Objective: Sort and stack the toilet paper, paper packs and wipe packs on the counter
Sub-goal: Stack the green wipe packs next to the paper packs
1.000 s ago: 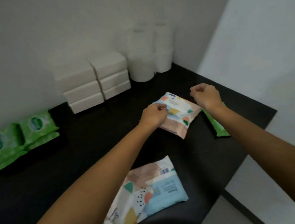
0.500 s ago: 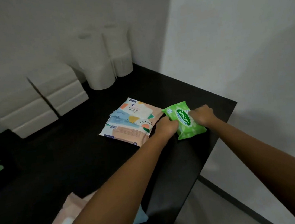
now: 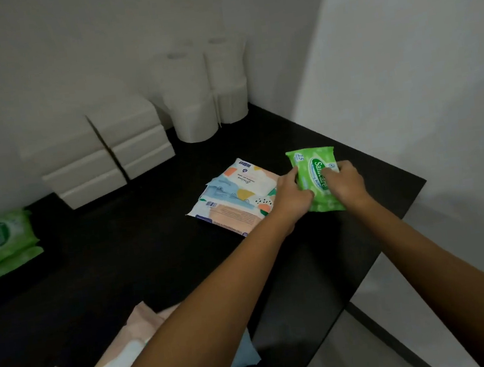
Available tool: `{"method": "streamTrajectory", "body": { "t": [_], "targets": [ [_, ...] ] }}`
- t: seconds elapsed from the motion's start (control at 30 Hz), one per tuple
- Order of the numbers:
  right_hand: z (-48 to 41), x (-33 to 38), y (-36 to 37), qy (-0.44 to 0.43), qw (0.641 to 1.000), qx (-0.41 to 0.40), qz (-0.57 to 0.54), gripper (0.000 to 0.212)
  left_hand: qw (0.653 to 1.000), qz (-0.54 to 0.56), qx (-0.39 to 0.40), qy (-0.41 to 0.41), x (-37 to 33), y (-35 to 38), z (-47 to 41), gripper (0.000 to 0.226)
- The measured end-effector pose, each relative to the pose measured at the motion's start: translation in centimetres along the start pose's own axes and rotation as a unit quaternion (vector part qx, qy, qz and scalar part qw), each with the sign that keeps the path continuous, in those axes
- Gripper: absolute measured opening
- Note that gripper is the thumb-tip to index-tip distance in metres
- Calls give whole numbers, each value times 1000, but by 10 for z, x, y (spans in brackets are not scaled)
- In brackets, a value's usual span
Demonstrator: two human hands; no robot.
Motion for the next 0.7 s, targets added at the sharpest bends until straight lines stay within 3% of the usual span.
{"method": "streamTrajectory", "body": {
  "t": [0.13, 0.33, 0.7],
  "targets": [
    [20, 52, 25, -51, 997, 12, -49, 35, 997, -13, -62, 36, -10, -57, 9, 65],
    [76, 114, 107, -93, 988, 93, -75, 34, 986, 21, -162, 27, 26, -159, 43, 67],
    [247, 153, 289, -96, 940, 316, -85, 36, 938, 79, -331, -72, 153, -336, 189, 56]
  ]
}}
Point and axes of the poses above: each hand's wrist, its own z-axis away from the middle knuckle, its own y-axis out of the palm, x = y × z, the point moved 5 cm from there along -z, towards the middle knuckle, and after that the axes turned 5 degrees about -z, right-handed, at the moved point
